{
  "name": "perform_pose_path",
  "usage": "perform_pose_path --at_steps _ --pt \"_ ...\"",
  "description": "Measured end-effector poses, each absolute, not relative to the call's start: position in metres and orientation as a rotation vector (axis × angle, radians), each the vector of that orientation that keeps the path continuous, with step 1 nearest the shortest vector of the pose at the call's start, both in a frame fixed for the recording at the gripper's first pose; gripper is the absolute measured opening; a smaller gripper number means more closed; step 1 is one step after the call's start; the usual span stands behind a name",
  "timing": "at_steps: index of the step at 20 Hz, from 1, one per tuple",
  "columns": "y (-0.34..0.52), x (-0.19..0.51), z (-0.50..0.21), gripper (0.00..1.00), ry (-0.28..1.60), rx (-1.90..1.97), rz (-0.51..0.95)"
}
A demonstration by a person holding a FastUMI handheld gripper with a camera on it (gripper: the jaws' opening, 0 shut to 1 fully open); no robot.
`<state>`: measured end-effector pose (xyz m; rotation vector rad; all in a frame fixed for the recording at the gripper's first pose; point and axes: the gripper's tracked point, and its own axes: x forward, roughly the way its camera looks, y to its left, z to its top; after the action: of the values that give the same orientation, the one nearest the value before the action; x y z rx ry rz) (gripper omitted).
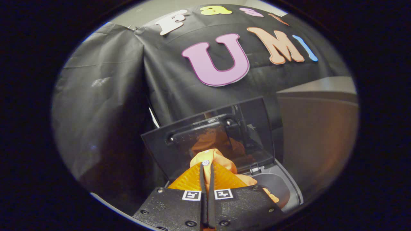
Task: Put the clothes into the washing machine and then close the washing machine lid.
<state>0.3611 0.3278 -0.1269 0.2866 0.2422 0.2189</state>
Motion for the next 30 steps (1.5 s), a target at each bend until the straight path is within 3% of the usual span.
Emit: perform_pose_path --at_steps 8,15,21,30 --pt "0.346 0.362 -0.187 0.01 0.316 0.212 0.214" --pt "0.346 0.352 -0.215 0.09 0.385 0.166 0.186" --pt "0.339 0.35 -0.191 1.0 0.323 0.018 0.177" --pt "0.338 0.359 -0.116 0.97 0.236 -0.007 0.164"
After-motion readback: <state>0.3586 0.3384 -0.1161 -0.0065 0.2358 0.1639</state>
